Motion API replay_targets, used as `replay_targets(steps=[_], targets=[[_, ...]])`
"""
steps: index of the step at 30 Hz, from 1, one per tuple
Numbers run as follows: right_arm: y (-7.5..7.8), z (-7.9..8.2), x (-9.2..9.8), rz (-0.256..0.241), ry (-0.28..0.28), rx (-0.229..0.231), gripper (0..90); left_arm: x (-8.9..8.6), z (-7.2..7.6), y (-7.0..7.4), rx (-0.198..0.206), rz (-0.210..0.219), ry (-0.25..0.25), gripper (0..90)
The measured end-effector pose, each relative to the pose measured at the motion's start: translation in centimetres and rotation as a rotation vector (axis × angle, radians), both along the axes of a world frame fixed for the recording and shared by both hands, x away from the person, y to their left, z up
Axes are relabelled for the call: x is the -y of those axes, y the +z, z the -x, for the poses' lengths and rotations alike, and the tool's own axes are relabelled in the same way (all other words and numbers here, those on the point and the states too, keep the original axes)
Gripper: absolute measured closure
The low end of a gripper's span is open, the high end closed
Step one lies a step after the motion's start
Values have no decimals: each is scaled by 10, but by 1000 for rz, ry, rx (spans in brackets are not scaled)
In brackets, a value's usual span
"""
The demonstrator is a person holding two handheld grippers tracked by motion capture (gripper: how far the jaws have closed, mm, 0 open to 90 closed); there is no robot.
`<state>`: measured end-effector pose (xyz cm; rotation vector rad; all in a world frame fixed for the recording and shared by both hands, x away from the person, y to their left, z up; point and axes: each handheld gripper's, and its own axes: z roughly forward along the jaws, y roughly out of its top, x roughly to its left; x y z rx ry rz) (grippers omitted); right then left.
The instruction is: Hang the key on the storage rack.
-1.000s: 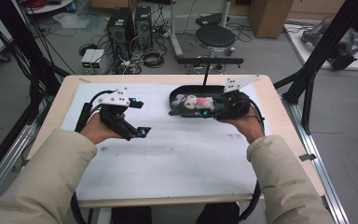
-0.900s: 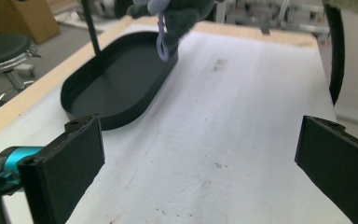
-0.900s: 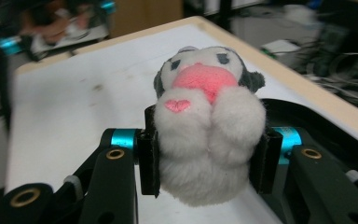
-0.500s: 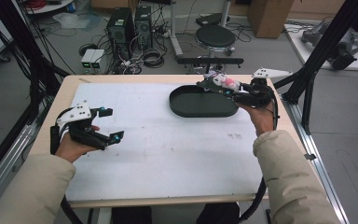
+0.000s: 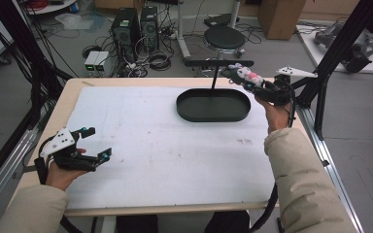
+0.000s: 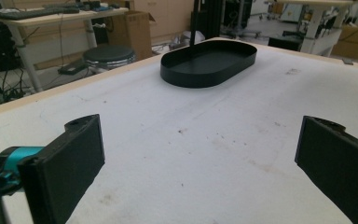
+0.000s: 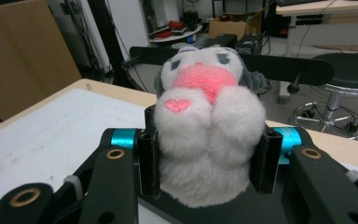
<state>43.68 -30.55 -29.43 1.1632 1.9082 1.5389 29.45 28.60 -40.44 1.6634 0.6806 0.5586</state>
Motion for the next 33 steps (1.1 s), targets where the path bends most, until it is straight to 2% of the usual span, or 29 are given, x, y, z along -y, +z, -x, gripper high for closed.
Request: replay_targets(steps=[2, 4, 7, 13, 16, 20, 21, 24, 28, 33], targets=[[3, -4, 0, 10, -6, 7, 555, -2, 3, -7, -4, 5, 21, 17], [6, -7, -1, 6, -12, 13, 555, -5, 5, -14, -2, 30, 39, 17], [8, -13, -2, -13, -23, 6, 555, -7, 9, -22, -3, 51, 67, 17], [11, -23, -6, -19, -28, 1, 555, -9, 15, -33, 50, 81, 118, 17], [10, -28, -8, -30, -37, 3, 555, -8, 17, -38, 59, 107, 129, 18], [9, -35, -9, -47, -48, 7, 555, -7, 17, -44, 50, 107, 143, 18], [8, -36, -10, -60, -49, -4, 555, -7, 17, -45, 49, 109, 143, 17], [6, -41, -11, -56, -56, 0, 555, -7, 18, -45, 56, 123, 157, 17], [2, -45, -10, -62, -81, -5, 554, -8, 19, -46, 63, 121, 156, 18], [1, -45, -6, -47, -79, -15, 552, -7, 19, -46, 63, 115, 164, 18]])
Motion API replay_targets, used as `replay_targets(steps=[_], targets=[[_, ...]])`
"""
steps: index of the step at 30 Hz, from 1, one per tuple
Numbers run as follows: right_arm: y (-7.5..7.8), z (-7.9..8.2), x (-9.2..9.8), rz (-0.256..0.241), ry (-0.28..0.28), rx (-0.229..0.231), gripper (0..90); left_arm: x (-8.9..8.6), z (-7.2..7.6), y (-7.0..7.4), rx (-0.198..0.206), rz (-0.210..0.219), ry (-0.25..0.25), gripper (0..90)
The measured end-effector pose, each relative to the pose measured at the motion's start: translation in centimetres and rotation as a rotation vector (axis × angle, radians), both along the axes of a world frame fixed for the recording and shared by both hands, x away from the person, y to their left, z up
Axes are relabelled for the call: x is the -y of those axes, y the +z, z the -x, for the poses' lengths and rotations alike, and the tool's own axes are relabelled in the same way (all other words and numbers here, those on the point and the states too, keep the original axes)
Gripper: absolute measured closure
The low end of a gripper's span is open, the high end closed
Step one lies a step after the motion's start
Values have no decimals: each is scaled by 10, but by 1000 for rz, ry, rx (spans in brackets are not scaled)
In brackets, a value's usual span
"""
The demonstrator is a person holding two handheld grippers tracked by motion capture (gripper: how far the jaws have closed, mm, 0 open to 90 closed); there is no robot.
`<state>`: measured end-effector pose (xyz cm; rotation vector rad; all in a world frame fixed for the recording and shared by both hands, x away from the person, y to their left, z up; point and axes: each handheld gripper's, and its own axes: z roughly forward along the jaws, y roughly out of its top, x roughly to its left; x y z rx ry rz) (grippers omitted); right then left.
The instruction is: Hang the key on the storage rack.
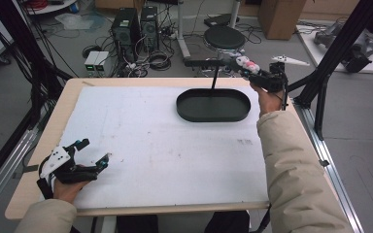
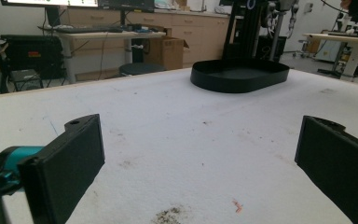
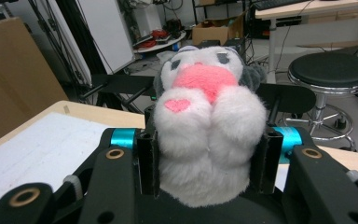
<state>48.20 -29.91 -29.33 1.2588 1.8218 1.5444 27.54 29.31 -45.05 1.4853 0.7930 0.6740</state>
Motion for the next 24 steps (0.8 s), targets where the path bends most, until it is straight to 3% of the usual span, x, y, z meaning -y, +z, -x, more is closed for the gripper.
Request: replay_targets(steps=[6, 24], targets=[[0, 4, 7, 34, -1, 7, 551, 0, 1, 0, 5, -9, 11, 18], [-23, 18, 12, 57, -5, -6, 548, 2, 1, 0, 5, -12, 21, 17]])
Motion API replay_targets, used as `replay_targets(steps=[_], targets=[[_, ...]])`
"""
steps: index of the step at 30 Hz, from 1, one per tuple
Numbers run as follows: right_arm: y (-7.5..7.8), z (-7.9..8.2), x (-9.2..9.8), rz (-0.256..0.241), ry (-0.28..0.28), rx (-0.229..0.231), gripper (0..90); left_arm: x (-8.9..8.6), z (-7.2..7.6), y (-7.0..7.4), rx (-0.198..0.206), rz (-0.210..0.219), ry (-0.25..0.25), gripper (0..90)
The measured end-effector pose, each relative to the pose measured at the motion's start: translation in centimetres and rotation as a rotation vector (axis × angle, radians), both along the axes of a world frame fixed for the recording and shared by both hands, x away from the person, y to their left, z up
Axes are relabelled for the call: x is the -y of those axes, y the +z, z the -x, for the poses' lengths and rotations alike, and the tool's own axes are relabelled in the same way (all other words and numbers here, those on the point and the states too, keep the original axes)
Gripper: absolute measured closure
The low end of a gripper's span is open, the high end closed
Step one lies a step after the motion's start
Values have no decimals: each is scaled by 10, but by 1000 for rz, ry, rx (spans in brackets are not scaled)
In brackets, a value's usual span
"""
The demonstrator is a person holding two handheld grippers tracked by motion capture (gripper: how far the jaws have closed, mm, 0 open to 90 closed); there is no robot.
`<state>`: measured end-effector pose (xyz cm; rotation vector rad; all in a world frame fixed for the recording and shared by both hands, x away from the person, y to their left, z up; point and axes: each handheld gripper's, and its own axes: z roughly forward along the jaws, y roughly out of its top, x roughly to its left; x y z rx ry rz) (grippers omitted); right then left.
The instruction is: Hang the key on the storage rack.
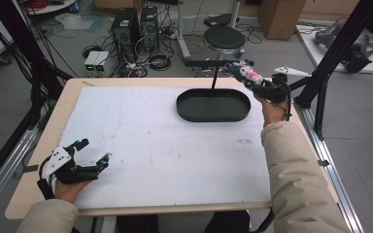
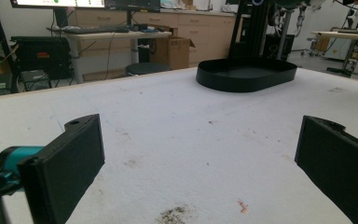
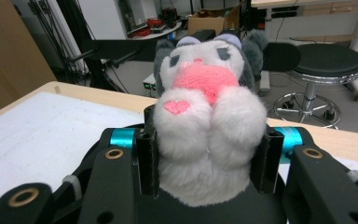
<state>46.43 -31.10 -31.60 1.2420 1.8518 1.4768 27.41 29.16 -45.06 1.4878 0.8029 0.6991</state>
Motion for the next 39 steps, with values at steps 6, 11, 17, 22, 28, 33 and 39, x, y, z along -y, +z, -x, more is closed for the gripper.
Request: replay_targets(steps=[6, 11, 17, 22, 28, 33, 39], targets=[[-6, 4, -3, 1, -11, 5, 548, 0, 0, 0, 1, -2, 0, 18], [-4, 8, -3, 7, -6, 6, 550, 0, 0, 0, 5, 0, 0, 17], [-15, 9, -1, 36, -11, -24, 550, 0, 0, 0, 5, 1, -1, 18], [-21, 3, -5, 35, -14, -45, 550, 0, 0, 0, 4, 0, -1, 17], [-31, -7, -16, 31, -20, -54, 549, 0, 0, 0, 1, 0, 2, 18], [-39, -15, -23, 21, -28, -67, 546, 0, 0, 0, 0, -6, 0, 17], [-42, -17, -22, 22, -31, -78, 508, 1, -1, 0, -4, -9, 4, 18]])
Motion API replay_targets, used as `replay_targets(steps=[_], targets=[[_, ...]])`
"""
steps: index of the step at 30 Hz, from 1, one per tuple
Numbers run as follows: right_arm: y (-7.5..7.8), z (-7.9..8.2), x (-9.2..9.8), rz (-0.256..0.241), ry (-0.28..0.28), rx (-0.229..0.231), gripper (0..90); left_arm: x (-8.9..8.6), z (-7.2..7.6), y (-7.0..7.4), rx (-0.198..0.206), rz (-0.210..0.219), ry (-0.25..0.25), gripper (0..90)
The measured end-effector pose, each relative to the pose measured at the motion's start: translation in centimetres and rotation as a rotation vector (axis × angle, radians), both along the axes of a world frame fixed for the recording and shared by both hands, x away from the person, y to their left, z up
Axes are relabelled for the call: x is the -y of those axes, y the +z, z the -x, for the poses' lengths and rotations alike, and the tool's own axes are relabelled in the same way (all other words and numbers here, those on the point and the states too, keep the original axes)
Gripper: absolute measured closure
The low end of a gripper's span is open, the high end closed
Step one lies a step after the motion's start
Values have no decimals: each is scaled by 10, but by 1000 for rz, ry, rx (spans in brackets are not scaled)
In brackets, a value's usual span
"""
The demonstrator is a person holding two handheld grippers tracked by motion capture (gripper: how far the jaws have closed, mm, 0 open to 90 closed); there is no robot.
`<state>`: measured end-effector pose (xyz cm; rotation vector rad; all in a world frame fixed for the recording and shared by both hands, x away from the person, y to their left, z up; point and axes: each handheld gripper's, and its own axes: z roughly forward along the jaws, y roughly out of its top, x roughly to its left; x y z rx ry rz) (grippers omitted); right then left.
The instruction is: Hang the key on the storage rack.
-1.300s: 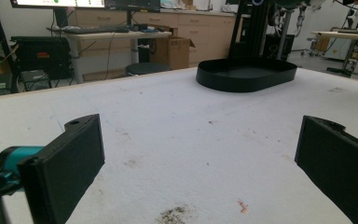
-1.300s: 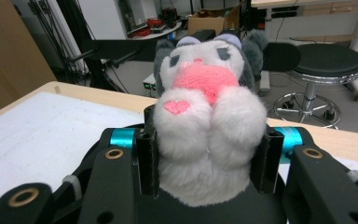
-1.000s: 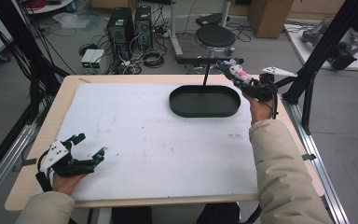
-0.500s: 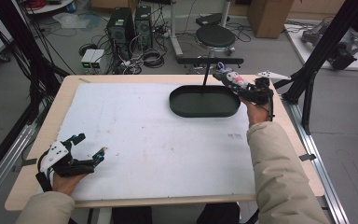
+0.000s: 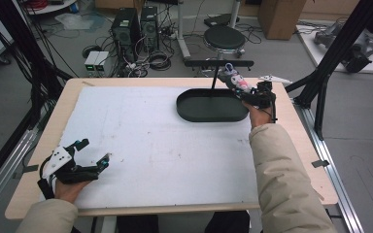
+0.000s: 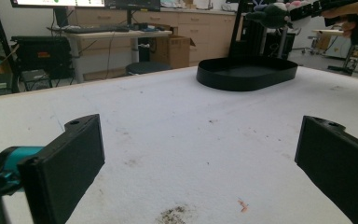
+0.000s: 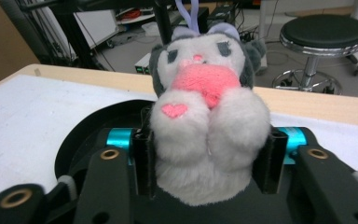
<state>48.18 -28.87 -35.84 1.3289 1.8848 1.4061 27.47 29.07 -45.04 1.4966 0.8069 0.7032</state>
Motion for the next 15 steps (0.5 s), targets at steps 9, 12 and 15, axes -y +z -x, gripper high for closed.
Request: replay_targets(steps=[9, 12, 15], targets=[[3, 14, 0, -36, 50, 16, 6, 1, -1, 0, -12, -9, 14, 18], [7, 33, -2, -43, 97, 59, 6, 2, -1, 0, -9, -20, 16, 17], [7, 55, -5, -24, 164, 106, 6, 2, 0, 0, -10, -14, 19, 18]])
